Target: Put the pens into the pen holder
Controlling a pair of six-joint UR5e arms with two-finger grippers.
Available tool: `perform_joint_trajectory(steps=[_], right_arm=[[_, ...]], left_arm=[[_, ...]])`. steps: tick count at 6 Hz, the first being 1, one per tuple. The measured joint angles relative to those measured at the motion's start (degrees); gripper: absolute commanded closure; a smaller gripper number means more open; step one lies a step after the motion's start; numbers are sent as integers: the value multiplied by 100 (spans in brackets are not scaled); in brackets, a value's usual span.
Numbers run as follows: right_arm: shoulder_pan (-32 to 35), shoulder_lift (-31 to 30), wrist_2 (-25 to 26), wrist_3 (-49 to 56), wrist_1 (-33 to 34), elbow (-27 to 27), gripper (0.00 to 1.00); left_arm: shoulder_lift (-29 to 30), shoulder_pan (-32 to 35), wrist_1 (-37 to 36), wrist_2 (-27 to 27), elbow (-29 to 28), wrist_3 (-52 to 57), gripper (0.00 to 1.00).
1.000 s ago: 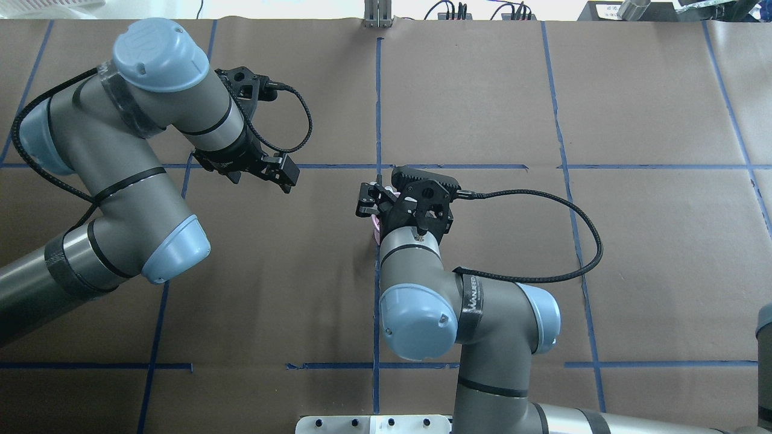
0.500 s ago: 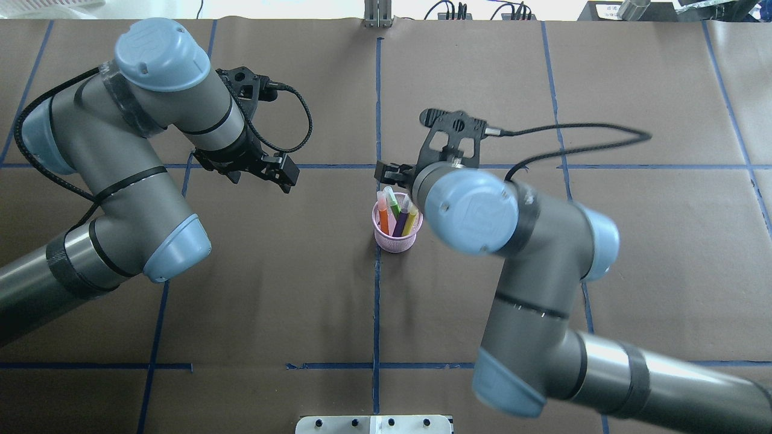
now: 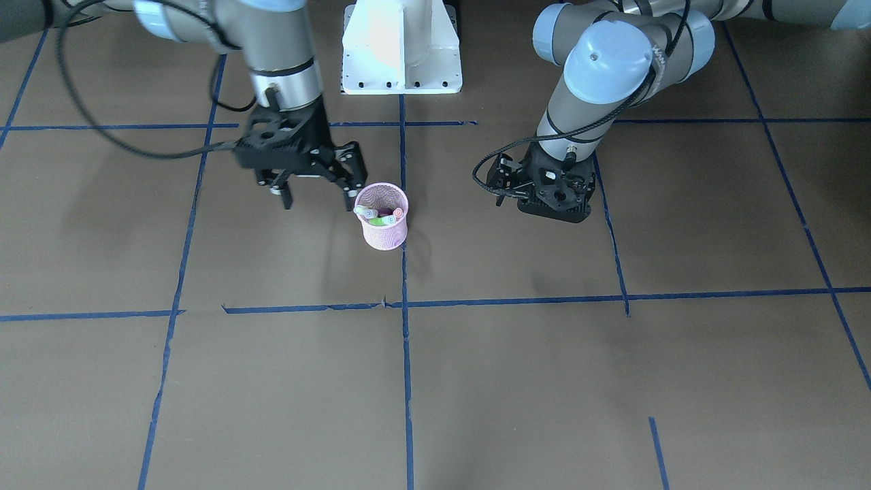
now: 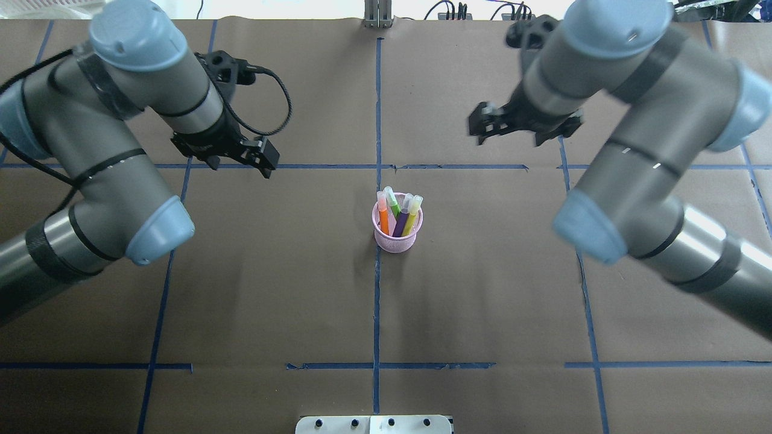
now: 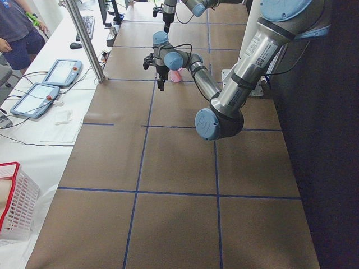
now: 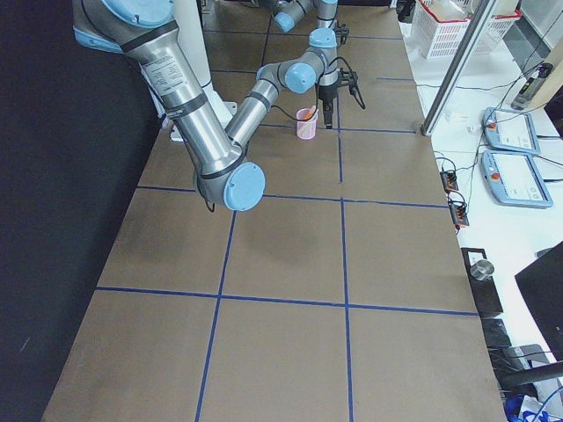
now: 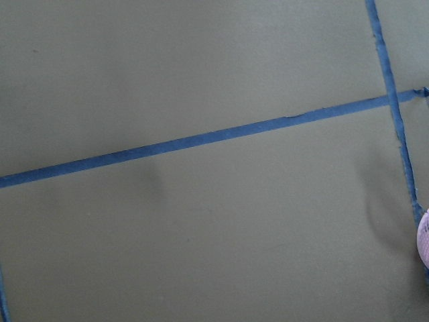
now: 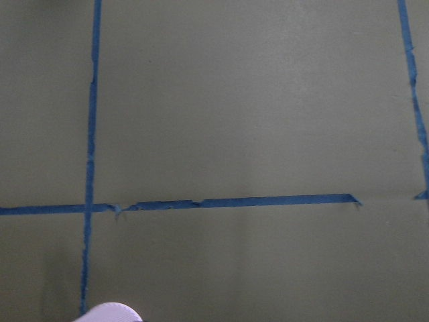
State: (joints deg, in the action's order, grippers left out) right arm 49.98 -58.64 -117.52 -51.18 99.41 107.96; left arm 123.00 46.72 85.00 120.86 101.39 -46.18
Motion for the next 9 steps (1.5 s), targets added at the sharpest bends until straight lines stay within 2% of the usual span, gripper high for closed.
perform_joint_trajectory(steps=[1, 2, 5, 7, 9], right_arm=[[636, -472, -567, 1305, 59, -11, 0], [1161, -1008, -839, 2545, 58, -38, 0], [2759, -2552, -1392, 5573, 30, -150, 0], [3716, -3477, -1612, 6394, 28, -224, 0], [4180, -3996, -1699, 6461, 27, -298, 0]], left_arm=[[-160, 270, -17, 14, 27, 194, 0], [-407, 610, -32, 75, 21, 768, 0], [-1654, 2341, -40, 1145, -60, 3535, 0], [-2620, 3435, 18, 1567, -72, 4313, 0], [-3430, 4034, 92, 1720, -32, 4873, 0]])
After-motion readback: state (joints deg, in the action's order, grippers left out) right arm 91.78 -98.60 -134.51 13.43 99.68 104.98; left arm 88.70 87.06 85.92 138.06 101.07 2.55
